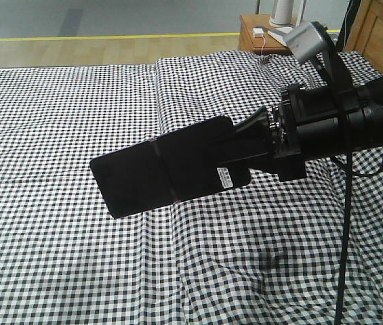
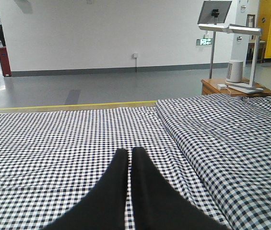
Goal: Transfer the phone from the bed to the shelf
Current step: 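Hold the phone in the right gripper while the base turns away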
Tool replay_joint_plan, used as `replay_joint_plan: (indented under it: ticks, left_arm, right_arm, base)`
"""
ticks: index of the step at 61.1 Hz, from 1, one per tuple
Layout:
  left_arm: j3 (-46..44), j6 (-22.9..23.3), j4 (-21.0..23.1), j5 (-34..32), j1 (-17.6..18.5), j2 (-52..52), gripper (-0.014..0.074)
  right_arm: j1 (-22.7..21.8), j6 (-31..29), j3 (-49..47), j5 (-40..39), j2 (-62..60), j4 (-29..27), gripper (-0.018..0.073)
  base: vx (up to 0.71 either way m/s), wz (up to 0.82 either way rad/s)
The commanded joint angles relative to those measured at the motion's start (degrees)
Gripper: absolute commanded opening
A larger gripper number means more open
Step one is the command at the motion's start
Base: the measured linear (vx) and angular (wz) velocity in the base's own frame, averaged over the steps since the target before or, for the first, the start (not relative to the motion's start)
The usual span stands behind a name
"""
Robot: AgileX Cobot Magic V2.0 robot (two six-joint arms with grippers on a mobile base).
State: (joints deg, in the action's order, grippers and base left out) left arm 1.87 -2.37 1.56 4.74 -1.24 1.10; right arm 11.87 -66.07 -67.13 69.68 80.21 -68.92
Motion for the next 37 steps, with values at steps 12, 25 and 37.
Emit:
replay_joint_plan:
  ticks: [12, 25, 37]
  left_arm:
    - [-1.43, 0.5, 0.56, -4.08, 0.02, -0.13, 0.0001]
    - [-1.43, 0.5, 0.56, -4.08, 0.02, -0.13, 0.0001]
    - [-1.43, 0.5, 0.56, -4.08, 0.02, -0.13, 0.0001]
  right_arm:
    - [0.02, -0.12, -1.37, 4.09, -2.08, -6.15, -0.0002]
    - [-0.08, -0.2, -1.37, 4.09, -2.08, -6.14, -0.0002]
    - [-0.08, -0.2, -1.37, 4.09, -2.08, -6.14, -0.0002]
  base:
    - [0.0, 0.0]
    - [0.0, 0.0]
    - [0.0, 0.0]
